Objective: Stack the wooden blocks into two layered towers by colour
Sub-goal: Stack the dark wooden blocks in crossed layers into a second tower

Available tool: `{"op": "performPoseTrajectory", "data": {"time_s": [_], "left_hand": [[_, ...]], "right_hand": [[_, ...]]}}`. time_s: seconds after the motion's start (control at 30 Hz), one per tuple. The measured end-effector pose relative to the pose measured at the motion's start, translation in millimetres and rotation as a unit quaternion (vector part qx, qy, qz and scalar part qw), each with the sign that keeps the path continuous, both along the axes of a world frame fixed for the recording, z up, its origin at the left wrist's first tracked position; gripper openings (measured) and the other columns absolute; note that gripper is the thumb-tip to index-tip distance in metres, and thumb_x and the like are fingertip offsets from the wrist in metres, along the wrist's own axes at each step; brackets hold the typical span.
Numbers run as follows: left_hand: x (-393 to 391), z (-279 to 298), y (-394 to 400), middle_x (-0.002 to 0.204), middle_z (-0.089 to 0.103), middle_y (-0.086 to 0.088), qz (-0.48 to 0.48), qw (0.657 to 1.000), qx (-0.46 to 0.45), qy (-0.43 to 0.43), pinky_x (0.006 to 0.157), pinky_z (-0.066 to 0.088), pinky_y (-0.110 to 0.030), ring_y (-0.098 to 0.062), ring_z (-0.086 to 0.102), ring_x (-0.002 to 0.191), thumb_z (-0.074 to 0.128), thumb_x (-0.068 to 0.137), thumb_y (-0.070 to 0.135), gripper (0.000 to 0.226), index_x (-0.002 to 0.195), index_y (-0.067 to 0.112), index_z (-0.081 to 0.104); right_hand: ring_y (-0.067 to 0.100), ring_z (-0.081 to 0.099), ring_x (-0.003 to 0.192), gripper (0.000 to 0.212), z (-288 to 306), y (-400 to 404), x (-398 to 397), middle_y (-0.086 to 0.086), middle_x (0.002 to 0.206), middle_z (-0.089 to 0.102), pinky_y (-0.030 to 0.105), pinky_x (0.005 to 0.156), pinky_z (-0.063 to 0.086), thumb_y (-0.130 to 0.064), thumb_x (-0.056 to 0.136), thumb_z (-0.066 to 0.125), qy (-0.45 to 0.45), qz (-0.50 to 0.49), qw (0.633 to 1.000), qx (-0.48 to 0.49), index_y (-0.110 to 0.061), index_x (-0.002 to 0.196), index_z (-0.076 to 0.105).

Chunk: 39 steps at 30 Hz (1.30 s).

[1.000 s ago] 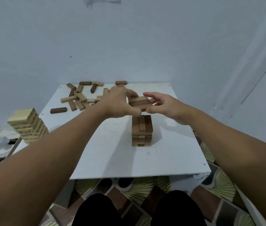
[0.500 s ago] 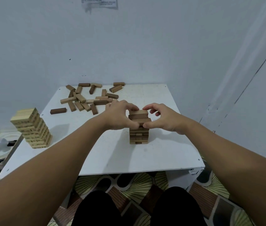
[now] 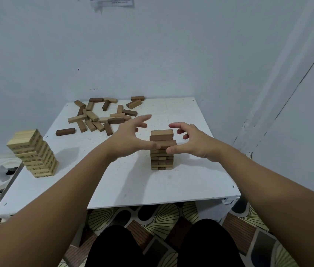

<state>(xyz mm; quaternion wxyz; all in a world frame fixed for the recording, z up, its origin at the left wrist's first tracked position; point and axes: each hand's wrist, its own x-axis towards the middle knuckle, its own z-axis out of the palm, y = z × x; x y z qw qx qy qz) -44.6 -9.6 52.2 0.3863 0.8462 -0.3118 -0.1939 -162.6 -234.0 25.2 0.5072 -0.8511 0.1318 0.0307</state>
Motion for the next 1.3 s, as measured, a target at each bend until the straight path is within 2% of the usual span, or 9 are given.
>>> {"op": "performPoseTrajectory", "data": {"time_s": [0.1, 0.27, 0.47, 0.6, 0.77, 0.87, 1.0, 1.2, 1.3], "left_hand": [[-7, -11, 16, 0.125, 0.062, 0.015, 0.058, 0.997, -0.054, -0.011, 0.092, 0.047, -0.033, -0.009, 0.052, 0.118, 0.091, 0.071, 0.049, 0.080, 0.143, 0.040, 0.054], [-19, -26, 24, 0.109, 0.073, 0.015, 0.090, 0.993, -0.079, 0.002, 0.081, 0.044, -0.021, -0.001, 0.058, 0.105, 0.090, 0.071, 0.048, 0.057, 0.124, 0.031, 0.074], [-23, -29, 17, 0.106, 0.075, 0.014, 0.112, 0.988, -0.105, 0.008, 0.085, 0.045, -0.026, -0.004, 0.059, 0.104, 0.091, 0.072, 0.046, 0.050, 0.118, 0.030, 0.078], [-24, -29, 14, 0.107, 0.075, 0.013, 0.117, 0.987, -0.113, 0.015, 0.088, 0.045, -0.029, -0.004, 0.058, 0.103, 0.091, 0.072, 0.045, 0.050, 0.118, 0.029, 0.079], [-24, -31, 12, 0.108, 0.075, 0.012, 0.117, 0.986, -0.116, 0.019, 0.085, 0.043, -0.028, -0.004, 0.057, 0.101, 0.091, 0.074, 0.042, 0.049, 0.119, 0.027, 0.078], [-23, -33, 12, 0.108, 0.075, 0.012, 0.116, 0.986, -0.119, 0.030, 0.085, 0.043, -0.028, -0.005, 0.057, 0.101, 0.091, 0.075, 0.038, 0.048, 0.120, 0.027, 0.078], [-23, -35, 13, 0.105, 0.075, 0.013, 0.114, 0.985, -0.125, 0.033, 0.082, 0.043, -0.027, -0.008, 0.057, 0.101, 0.090, 0.077, 0.037, 0.046, 0.121, 0.027, 0.078], [-21, -38, 14, 0.106, 0.075, 0.013, 0.105, 0.986, -0.124, 0.041, 0.087, 0.045, -0.031, -0.011, 0.058, 0.103, 0.088, 0.079, 0.038, 0.045, 0.122, 0.030, 0.077], [-20, -37, 14, 0.108, 0.074, 0.012, 0.100, 0.987, -0.118, 0.042, 0.089, 0.046, -0.033, -0.011, 0.057, 0.103, 0.087, 0.081, 0.038, 0.044, 0.122, 0.030, 0.076]], "right_hand": [[0.014, 0.042, 0.129, 0.090, -5, 1, -7, -0.009, 0.140, 0.041, 0.033, 0.096, 0.043, -0.050, 0.072, 0.090, -0.020, -0.023, 0.999, 0.026, -0.053, 0.147, 0.040], [0.015, 0.043, 0.128, 0.082, -15, 6, -13, -0.009, 0.140, 0.043, 0.035, 0.100, 0.043, -0.054, 0.077, 0.085, -0.044, -0.051, 0.997, 0.042, -0.051, 0.148, 0.043], [0.014, 0.044, 0.130, 0.095, -17, 10, -16, -0.010, 0.142, 0.044, 0.033, 0.097, 0.040, -0.067, 0.066, 0.080, -0.051, -0.068, 0.995, 0.048, -0.048, 0.151, 0.043], [0.011, 0.041, 0.133, 0.082, -20, 12, -19, -0.011, 0.145, 0.040, 0.032, 0.099, 0.038, -0.057, 0.081, 0.079, -0.056, -0.083, 0.992, 0.076, -0.046, 0.153, 0.042], [0.011, 0.021, 0.151, 0.067, -28, 23, -20, -0.016, 0.156, 0.025, 0.038, 0.118, 0.023, -0.055, 0.097, 0.061, -0.053, -0.086, 0.988, 0.120, -0.042, 0.158, 0.035], [0.007, 0.016, 0.152, 0.064, -28, 29, -20, -0.020, 0.162, 0.018, 0.032, 0.111, 0.018, -0.051, 0.104, 0.051, -0.057, -0.089, 0.983, 0.150, -0.039, 0.161, 0.027], [0.006, 0.015, 0.152, 0.061, -30, 33, -21, -0.021, 0.163, 0.018, 0.033, 0.111, 0.017, -0.050, 0.105, 0.047, -0.061, -0.088, 0.981, 0.164, -0.041, 0.161, 0.027], [0.004, 0.017, 0.149, 0.080, -26, 41, -22, -0.024, 0.159, 0.022, 0.033, 0.112, 0.016, -0.064, 0.085, 0.047, -0.066, -0.086, 0.978, 0.178, -0.042, 0.160, 0.030], [0.004, 0.019, 0.147, 0.066, -28, 44, -22, -0.022, 0.159, 0.022, 0.032, 0.110, 0.017, -0.057, 0.100, 0.049, -0.072, -0.093, 0.976, 0.185, -0.040, 0.160, 0.030]]}}
